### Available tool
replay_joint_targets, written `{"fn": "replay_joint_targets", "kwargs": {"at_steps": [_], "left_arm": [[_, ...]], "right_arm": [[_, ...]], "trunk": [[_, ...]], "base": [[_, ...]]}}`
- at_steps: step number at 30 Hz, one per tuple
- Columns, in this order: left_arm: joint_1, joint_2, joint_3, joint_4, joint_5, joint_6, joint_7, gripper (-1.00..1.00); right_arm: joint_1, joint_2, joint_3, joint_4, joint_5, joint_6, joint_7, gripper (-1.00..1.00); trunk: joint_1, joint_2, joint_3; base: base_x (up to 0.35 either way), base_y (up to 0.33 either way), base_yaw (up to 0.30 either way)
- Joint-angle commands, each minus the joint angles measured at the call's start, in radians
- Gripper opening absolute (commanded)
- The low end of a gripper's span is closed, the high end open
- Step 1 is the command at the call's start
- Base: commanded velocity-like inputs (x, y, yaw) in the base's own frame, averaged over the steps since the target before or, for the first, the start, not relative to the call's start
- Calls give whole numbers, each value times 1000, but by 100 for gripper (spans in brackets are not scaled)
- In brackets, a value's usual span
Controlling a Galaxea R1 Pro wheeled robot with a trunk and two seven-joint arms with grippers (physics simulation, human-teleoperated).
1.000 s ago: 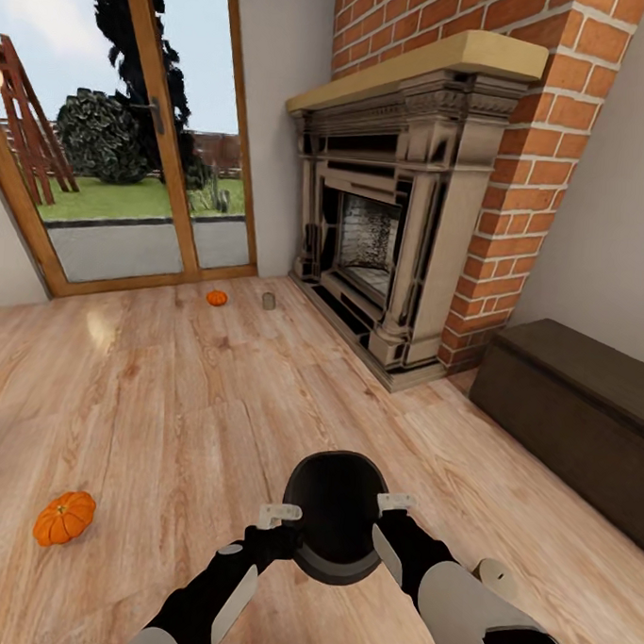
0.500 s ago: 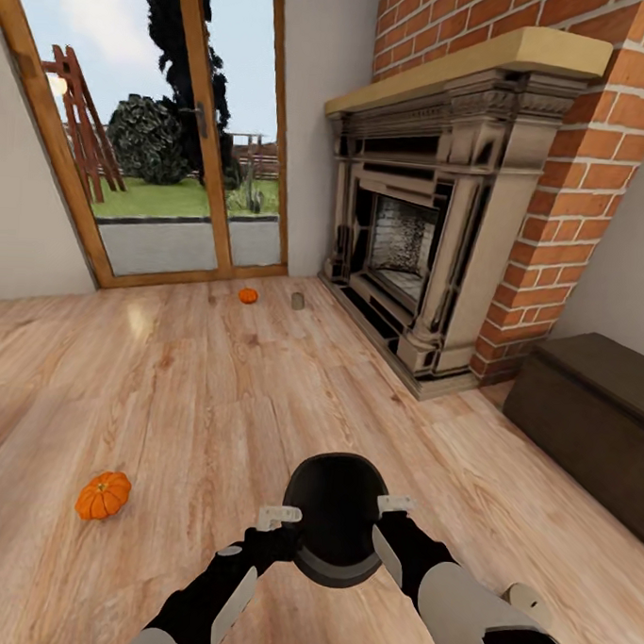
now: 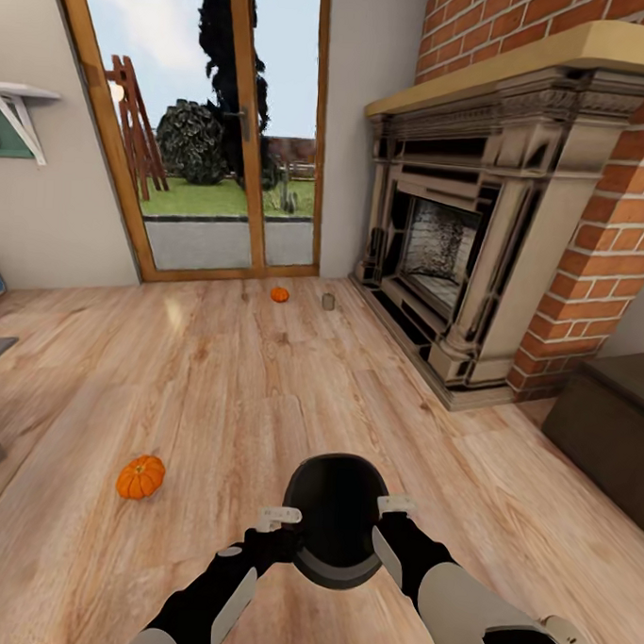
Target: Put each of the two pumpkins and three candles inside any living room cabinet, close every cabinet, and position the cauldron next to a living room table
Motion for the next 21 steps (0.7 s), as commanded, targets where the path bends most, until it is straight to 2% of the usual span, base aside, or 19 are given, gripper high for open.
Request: {"fn": "replay_joint_targets", "kwargs": {"at_steps": [1,21], "left_arm": [[0,0,-5,21,-6,5,17,-100],[0,0,-5,21,2,5,17,-100]], "right_arm": [[-1,0,15,-33,-31,2,0,-100],[-1,0,15,-33,-31,2,0,-100]], "trunk": [[0,-1,-1],[0,-1,-1]], "base": [[0,0,234],[0,0,234]]}}
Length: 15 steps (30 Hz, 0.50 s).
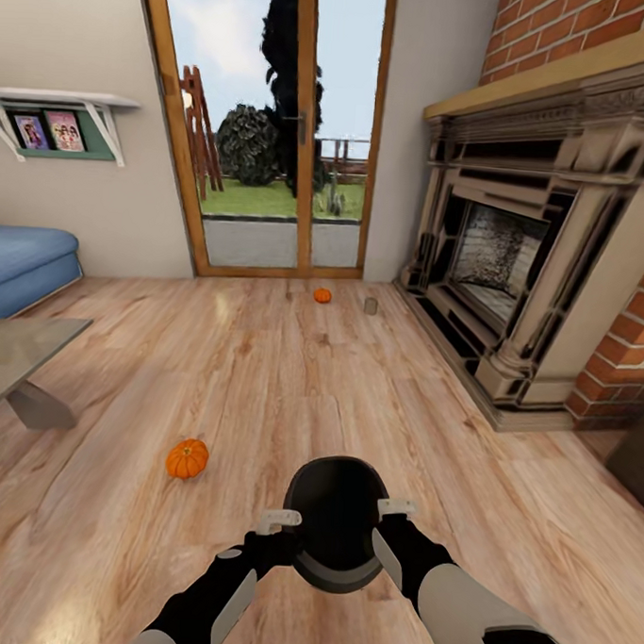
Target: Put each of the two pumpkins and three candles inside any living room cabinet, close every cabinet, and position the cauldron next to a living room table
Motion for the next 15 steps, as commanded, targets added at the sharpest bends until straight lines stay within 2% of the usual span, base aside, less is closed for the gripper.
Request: {"fn": "replay_joint_targets", "kwargs": {"at_steps": [1,7,15], "left_arm": [[0,0,-4,8,-6,5,21,-100],[0,0,-4,8,-6,5,21,-100],[0,0,-4,8,-6,5,21,-100]], "right_arm": [[-1,0,17,-46,-31,1,4,-100],[-2,0,17,-46,-31,1,4,-100],[-1,0,16,-47,-31,1,4,-100]], "trunk": [[0,0,-1],[0,0,-1],[0,0,-1]], "base": [[0,0,242],[0,0,218],[0,0,26]]}}
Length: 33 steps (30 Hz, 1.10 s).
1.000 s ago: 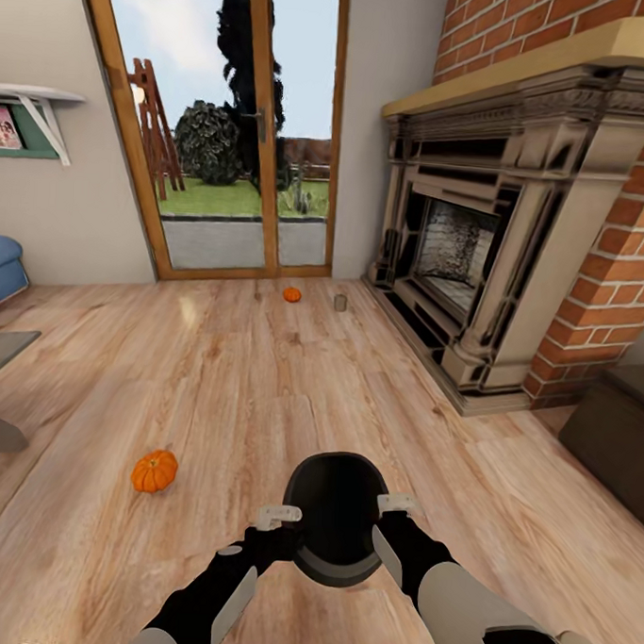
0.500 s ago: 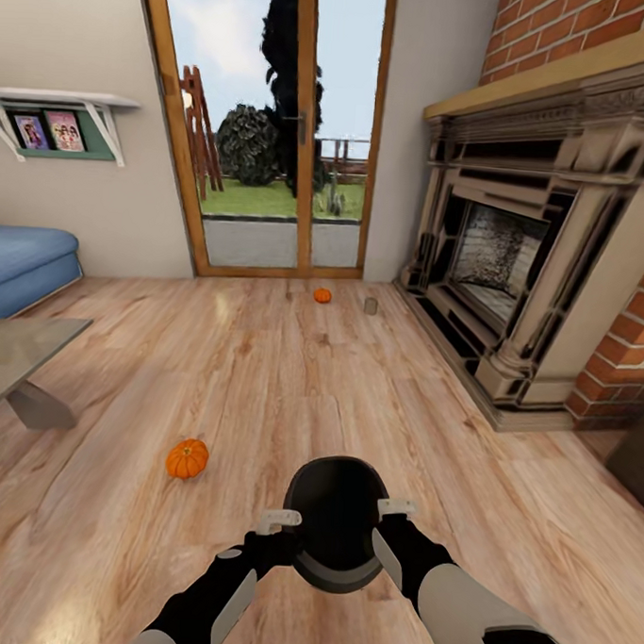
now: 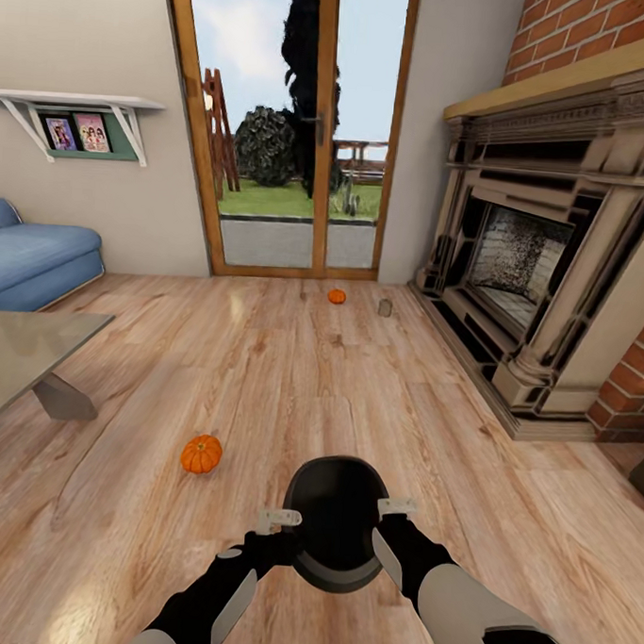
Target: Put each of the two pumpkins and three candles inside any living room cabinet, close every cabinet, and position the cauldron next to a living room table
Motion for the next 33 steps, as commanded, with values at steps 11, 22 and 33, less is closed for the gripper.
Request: {"fn": "replay_joint_targets", "kwargs": {"at_steps": [11,22,33], "left_arm": [[0,0,-2,8,-6,5,21,-100],[0,0,-2,8,-6,5,21,-100],[0,0,-1,7,-4,5,22,-100]], "right_arm": [[-2,0,16,-45,-30,1,3,-100],[-2,0,17,-43,-30,1,3,-100],[-2,0,17,-43,-30,1,4,-100]], "trunk": [[0,0,-1],[0,0,-1],[0,0,-1]], "base": [[0,0,21],[0,0,285],[0,0,250]]}}
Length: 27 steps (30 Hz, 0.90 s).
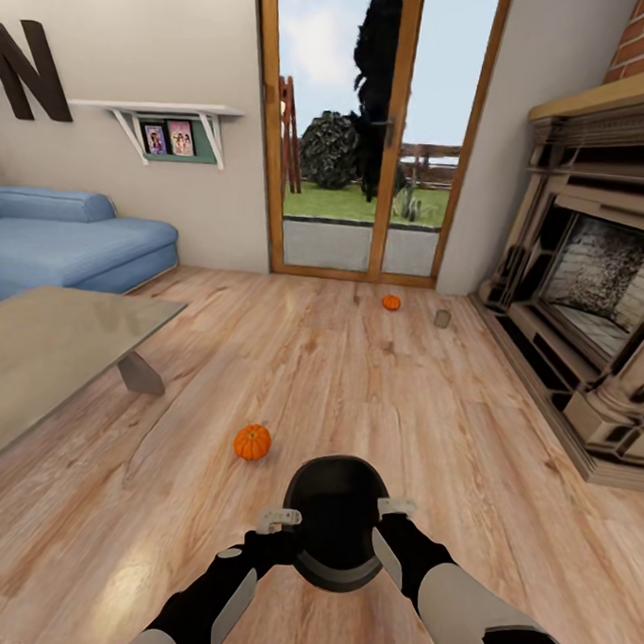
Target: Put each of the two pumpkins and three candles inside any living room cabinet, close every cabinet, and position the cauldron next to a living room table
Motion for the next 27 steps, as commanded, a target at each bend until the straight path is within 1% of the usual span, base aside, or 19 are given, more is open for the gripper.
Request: {"fn": "replay_joint_targets", "kwargs": {"at_steps": [1,4,6,27], "left_arm": [[0,0,-1,12,-4,5,19,-100],[0,0,1,10,21,5,21,-100],[0,0,1,11,27,5,21,-100],[0,0,1,11,32,5,21,-100]], "right_arm": [[-1,0,14,-40,-29,1,4,-100],[-1,0,14,-40,-29,1,4,-100],[-1,0,14,-40,-29,2,4,-100],[-1,0,14,-38,-29,1,4,-100]], "trunk": [[0,0,-1],[0,0,-1],[0,0,-1],[0,0,-1]], "base": [[0,0,203],[0,0,196],[0,0,192],[0,0,184]]}}
